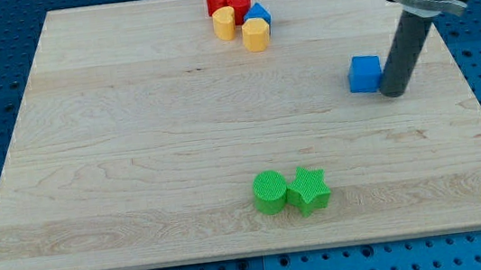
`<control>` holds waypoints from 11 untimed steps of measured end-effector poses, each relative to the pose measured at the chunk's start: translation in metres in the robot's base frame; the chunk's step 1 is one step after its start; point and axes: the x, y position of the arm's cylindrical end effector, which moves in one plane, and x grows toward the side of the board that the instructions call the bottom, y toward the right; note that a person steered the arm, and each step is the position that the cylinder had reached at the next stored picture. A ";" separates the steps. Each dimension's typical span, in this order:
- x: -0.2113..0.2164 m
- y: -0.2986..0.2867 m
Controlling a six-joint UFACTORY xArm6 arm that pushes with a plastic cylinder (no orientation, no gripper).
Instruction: Move the blue cube to the bottom of the yellow hexagon
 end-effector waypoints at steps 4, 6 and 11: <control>-0.046 -0.021; -0.051 -0.058; -0.080 -0.131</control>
